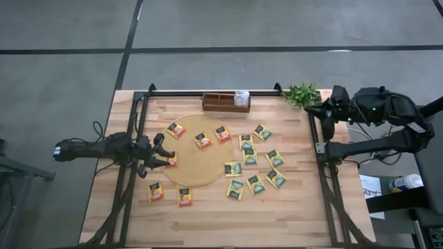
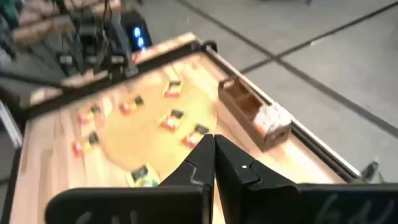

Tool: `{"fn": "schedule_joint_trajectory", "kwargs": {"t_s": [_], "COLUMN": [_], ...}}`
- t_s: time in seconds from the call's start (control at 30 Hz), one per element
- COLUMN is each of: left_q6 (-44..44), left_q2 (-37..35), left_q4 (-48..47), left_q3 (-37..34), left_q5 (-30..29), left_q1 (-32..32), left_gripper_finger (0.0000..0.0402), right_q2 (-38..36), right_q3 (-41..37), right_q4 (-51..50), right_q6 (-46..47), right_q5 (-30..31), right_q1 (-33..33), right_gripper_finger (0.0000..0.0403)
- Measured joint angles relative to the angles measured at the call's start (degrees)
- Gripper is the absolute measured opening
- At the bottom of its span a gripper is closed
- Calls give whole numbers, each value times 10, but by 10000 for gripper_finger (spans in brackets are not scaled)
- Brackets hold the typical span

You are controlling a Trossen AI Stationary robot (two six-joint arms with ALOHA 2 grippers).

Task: Pick & Place Tea
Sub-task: Put the yellow tea bag into the middle section of the wooden organizer

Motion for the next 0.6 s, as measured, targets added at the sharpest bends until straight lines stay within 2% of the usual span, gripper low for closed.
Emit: {"fn": "schedule_joint_trajectory", "kwargs": {"t_s": [0.23, 0.43, 0.6], "left_q6": [0, 0, -1], "left_q2": [0, 0, 0], "left_q4": [0, 0, 0], "left_q3": [0, 1, 1], "left_q5": [0, 0, 0], "left_q1": [0, 0, 0], "left_gripper_finger": [138, 138, 138], "right_q2": [76, 125, 178], "right_q3": [85, 81, 55], "right_q4": [-91, -152, -194], "right_q6": [-52, -84, -129], "right_q5": [-2, -56, -124], "right_q1": [0, -2, -27], "right_gripper_finger": [8, 8, 8]}}
